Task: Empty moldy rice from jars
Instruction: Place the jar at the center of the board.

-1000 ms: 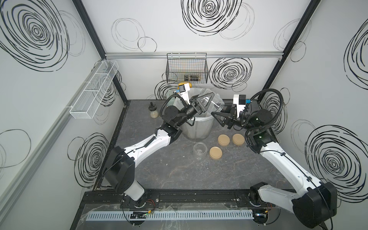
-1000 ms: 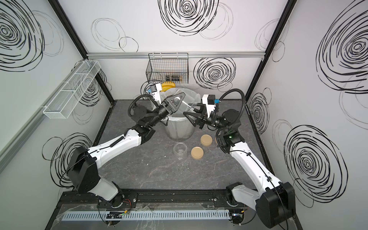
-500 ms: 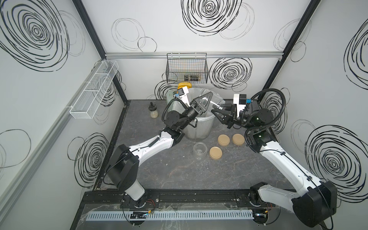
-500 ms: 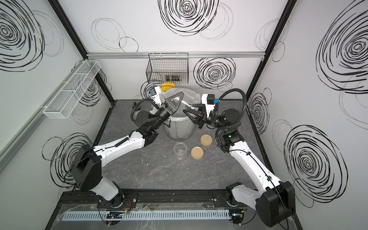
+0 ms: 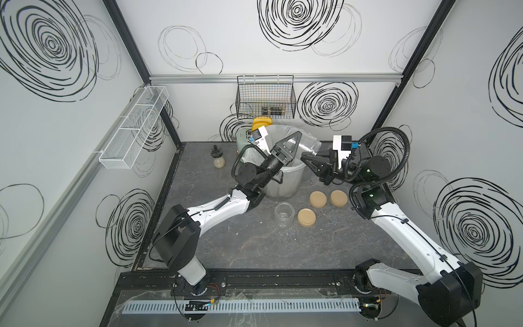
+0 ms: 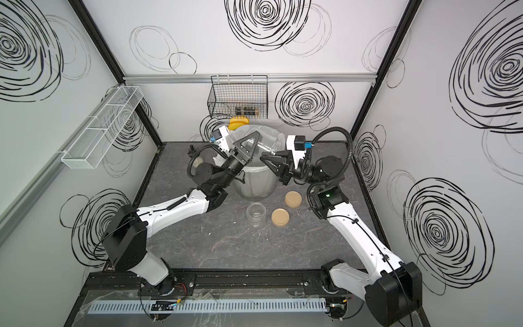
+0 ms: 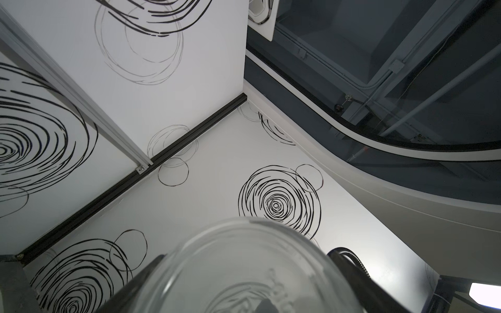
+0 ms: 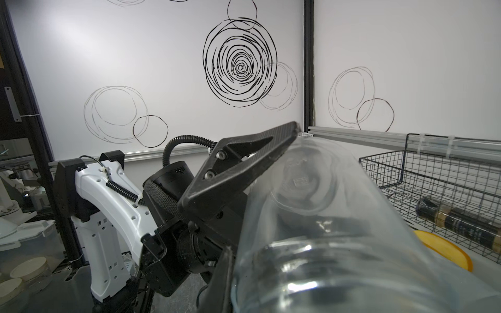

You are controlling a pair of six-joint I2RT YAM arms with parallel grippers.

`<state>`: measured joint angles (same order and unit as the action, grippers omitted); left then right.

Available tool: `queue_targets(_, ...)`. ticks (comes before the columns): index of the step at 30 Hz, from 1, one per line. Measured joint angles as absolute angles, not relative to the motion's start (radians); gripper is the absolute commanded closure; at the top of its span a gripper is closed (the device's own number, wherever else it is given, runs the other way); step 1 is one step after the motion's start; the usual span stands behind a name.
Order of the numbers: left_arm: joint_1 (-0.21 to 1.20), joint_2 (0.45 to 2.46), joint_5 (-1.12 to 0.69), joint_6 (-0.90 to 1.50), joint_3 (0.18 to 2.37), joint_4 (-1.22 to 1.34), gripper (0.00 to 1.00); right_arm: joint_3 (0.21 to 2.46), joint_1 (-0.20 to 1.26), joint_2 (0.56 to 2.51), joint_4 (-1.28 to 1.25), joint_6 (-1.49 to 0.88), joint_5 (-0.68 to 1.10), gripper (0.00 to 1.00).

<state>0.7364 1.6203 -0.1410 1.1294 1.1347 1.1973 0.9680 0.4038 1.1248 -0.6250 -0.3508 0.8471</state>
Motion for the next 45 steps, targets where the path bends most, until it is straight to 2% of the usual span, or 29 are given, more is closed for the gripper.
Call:
queue_targets(6,0.726,1.568,-0.141,1.098,1.093,1.139,0.04,1.000,0.405,1.125,-0.551,-0.335,0.854,1.00)
queue_targets(11,0.693,1.437,-0.165,1.029,1.048,0.991,0.04,1.037,0.407,1.119,-0.508,-0.319,0.873,1.00)
queue_targets(19,0.585,1.206,-0.152,0.904,0.986,0.839,0.04,1.059,0.380,1.111,-0.438,-0.305,0.782,1.00)
queue_targets(24,0.490,1.102,-0.127,0.816,0.971,0.620,0.04,1.131,0.416,1.136,-0.255,-0.242,0.782,1.00)
queue_targets(30,0.365,0.890,-0.067,0.691,0.874,0.378,0.04,1.205,0.543,1.167,0.002,-0.147,0.752,1.00)
queue_targets(35,0.216,0.729,-0.059,0.642,0.786,0.255,0.04,1.270,0.735,1.272,0.205,-0.065,0.676,1.00)
queue_targets(39,0.130,0.687,-0.074,0.626,0.768,0.176,0.04,1.341,0.854,1.388,0.335,-0.019,0.612,1.00)
queue_targets(45,0.097,0.682,-0.085,0.596,0.756,0.102,0.04,1.441,0.976,1.557,0.491,0.036,0.530,1.00)
